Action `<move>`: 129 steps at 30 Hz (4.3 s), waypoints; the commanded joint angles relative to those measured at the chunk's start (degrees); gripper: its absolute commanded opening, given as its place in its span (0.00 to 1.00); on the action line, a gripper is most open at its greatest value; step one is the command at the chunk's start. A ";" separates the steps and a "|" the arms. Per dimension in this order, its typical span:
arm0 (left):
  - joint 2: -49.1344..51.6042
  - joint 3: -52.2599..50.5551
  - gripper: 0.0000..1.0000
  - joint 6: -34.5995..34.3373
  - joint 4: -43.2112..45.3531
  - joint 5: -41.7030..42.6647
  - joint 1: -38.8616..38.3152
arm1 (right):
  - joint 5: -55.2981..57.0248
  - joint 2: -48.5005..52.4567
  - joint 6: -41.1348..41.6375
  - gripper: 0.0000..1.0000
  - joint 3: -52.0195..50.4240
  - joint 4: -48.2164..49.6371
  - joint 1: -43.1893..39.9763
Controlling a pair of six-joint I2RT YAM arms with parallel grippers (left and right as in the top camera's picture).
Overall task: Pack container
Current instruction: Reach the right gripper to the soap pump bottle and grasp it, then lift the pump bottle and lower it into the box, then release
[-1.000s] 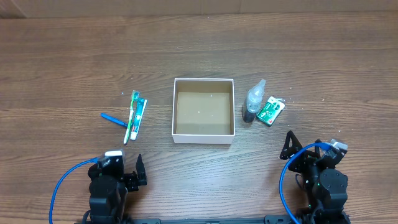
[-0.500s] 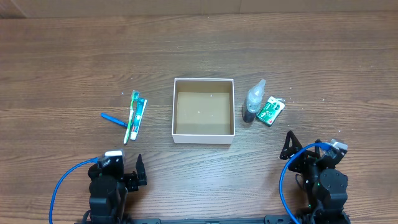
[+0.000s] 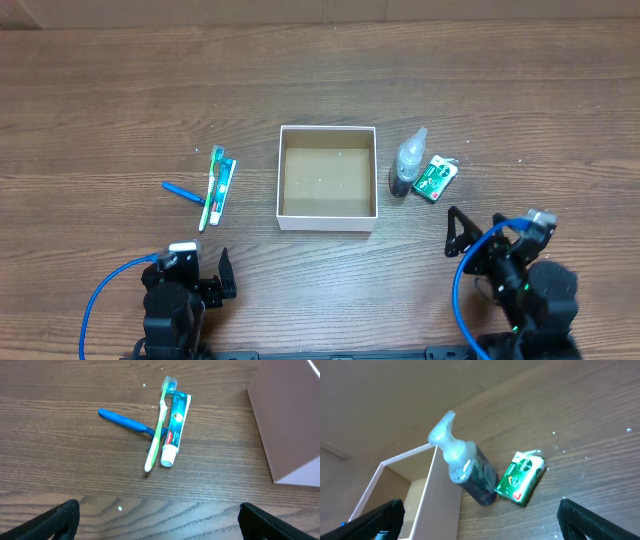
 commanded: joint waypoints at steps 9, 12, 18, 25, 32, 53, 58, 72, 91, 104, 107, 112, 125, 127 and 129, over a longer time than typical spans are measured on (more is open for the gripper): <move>-0.59 -0.74 1.00 0.90 -0.04 0.46 0.31 | -13.11 46.27 -8.48 1.00 49.68 -19.98 0.31; -0.59 -0.74 1.00 0.90 -0.04 0.46 0.31 | -8.98 54.99 -9.01 0.97 58.60 -24.63 3.34; -0.59 -0.76 1.00 0.90 -0.04 0.46 0.31 | 3.72 69.85 -1.88 0.97 64.35 -29.27 11.72; -0.59 -0.76 1.00 0.90 -0.04 0.46 0.31 | 7.76 82.64 4.96 0.93 64.35 -30.86 13.57; -0.59 -0.74 1.00 0.90 -0.04 0.46 0.31 | 7.63 86.68 5.01 0.77 63.98 -29.81 13.57; -0.59 -0.74 1.00 0.90 -0.04 0.46 0.31 | 8.24 88.04 5.18 0.45 63.10 -30.64 13.90; -0.59 -0.74 1.00 0.90 -0.04 0.46 0.31 | 8.22 88.04 5.18 0.42 63.10 -31.85 14.01; -0.59 -0.76 1.00 0.90 -0.04 0.46 0.31 | 9.75 84.52 5.14 0.24 68.63 -34.71 14.01; -0.59 -0.74 1.00 0.90 -0.04 0.46 0.31 | 13.38 76.85 -0.04 0.18 83.54 -35.43 20.13; -0.59 -0.76 1.00 0.90 -0.04 0.46 0.31 | 20.92 87.89 -2.86 0.18 80.56 -26.80 30.23; -0.59 -0.76 1.00 0.90 -0.04 0.46 0.31 | 21.11 91.14 -2.84 0.18 80.56 -26.75 30.23; -0.59 -0.76 1.00 0.90 -0.04 0.46 0.31 | 23.12 93.09 -2.82 0.34 80.56 -24.61 30.23; -0.59 -0.74 1.00 0.90 -0.04 0.46 0.31 | 23.89 92.54 -2.84 0.64 80.59 -25.66 30.25; -0.59 -0.76 1.00 0.90 -0.04 0.46 0.31 | 23.89 92.52 -2.84 0.75 80.59 -27.04 30.25; -0.59 -0.74 1.00 0.90 -0.04 0.46 0.31 | 23.89 92.52 -2.84 0.76 80.59 -28.61 30.25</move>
